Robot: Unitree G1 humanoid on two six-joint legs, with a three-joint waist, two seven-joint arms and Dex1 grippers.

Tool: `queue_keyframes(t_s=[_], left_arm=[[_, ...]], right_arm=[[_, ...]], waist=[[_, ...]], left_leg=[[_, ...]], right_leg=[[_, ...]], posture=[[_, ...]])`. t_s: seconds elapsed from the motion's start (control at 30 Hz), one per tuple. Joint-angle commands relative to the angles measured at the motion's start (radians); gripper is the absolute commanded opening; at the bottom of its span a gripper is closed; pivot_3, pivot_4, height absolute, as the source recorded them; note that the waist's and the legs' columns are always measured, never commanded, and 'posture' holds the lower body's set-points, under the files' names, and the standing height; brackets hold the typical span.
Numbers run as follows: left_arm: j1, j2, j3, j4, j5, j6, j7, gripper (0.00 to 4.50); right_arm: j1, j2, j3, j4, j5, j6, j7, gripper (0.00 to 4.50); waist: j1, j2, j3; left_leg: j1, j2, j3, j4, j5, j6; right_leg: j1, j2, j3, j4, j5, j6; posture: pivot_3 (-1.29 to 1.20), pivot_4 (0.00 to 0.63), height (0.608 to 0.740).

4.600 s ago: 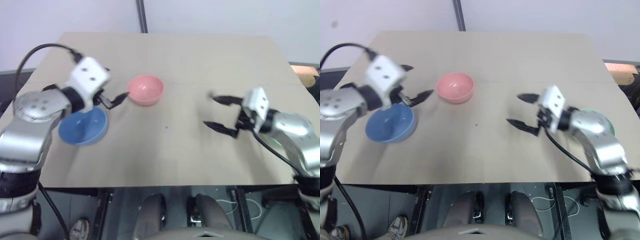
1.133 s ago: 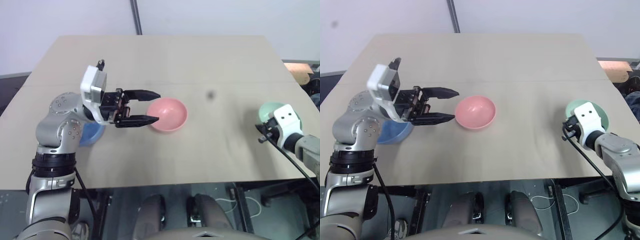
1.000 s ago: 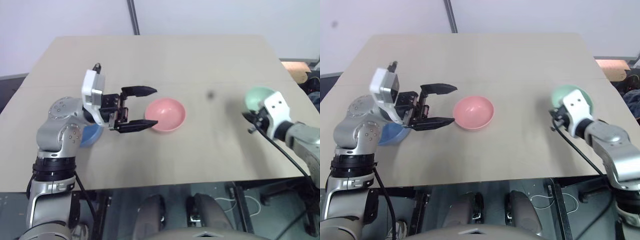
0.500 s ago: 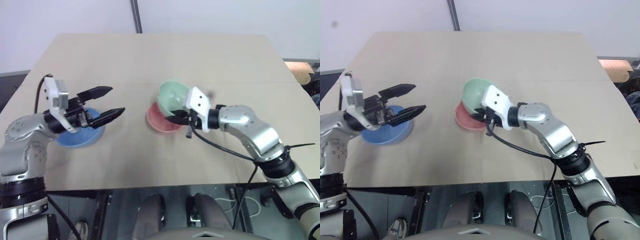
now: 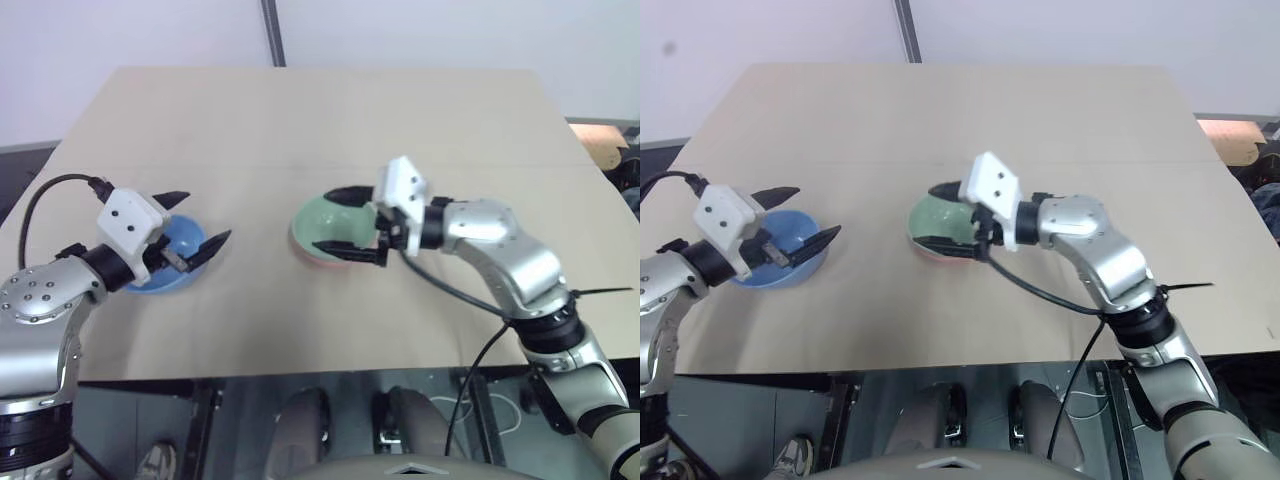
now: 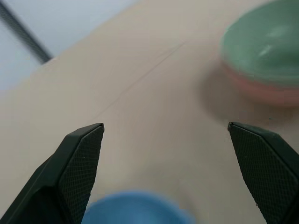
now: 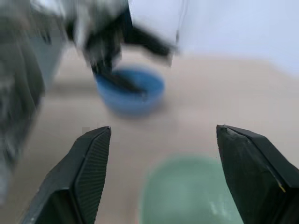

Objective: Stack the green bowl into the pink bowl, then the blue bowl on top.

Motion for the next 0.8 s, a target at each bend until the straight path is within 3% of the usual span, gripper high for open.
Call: queue_keyframes(t_s=[0.03,0.23,0.37,0.47,0.7,0.8], left_arm=[[0.078,0.096,0.039,-0.146,0.063,0.175,0.008,4.50],[0.168,0.211,0.017,-0.237,0.134,0.378,0.005,4.50],[0.170,0.264,-0.064,-0.229,0.202,0.447,0.042,4.50],[0.128,0.261,-0.142,-0.176,0.265,0.434,0.103,3.59],[0.103,0.237,-0.207,-0.165,0.292,0.410,0.107,0.11],[0.064,0.200,-0.191,-0.182,0.260,0.378,0.095,0.04]], right_arm=[[0.059,-0.060,-0.068,-0.074,0.053,0.016,0.027,3.93],[0.155,-0.137,-0.120,-0.093,0.091,-0.053,0.098,3.93],[0.165,-0.144,-0.116,-0.083,0.097,-0.097,0.130,3.93],[0.165,-0.139,-0.108,-0.077,0.089,-0.130,0.139,4.01],[0.168,-0.145,-0.099,-0.070,0.076,-0.159,0.135,4.01],[0.169,-0.145,-0.099,-0.071,0.074,-0.159,0.129,4.01]], waist=[[-0.002,0.000,0.000],[-0.002,0.002,0.001],[-0.002,0.003,0.002],[0.000,0.003,0.002],[0.000,0.002,0.002],[0.001,0.002,0.002]], left_leg=[[0.001,0.000,0.000,0.000,0.000,0.000],[0.002,0.000,0.000,-0.002,-0.001,0.001],[0.003,0.000,0.000,-0.002,0.000,0.001],[0.002,0.000,0.000,-0.002,-0.001,0.001],[0.001,0.000,0.000,-0.002,-0.001,0.001],[0.001,0.000,0.000,-0.002,-0.001,0.001]], right_leg=[[0.000,0.000,0.000,0.000,0.000,0.000],[0.000,0.000,0.000,0.001,-0.001,0.000],[0.000,0.001,0.000,0.002,-0.002,0.002],[0.000,0.000,0.000,0.001,-0.002,0.002],[-0.001,0.000,0.000,0.000,0.000,-0.001],[-0.001,0.000,0.000,0.000,0.000,-0.001]], posture=[[0.00,0.150,0.740],[0.00,0.150,0.740],[0.00,0.150,0.740],[0.00,0.150,0.740],[0.00,0.150,0.740],[0.00,0.150,0.740]])
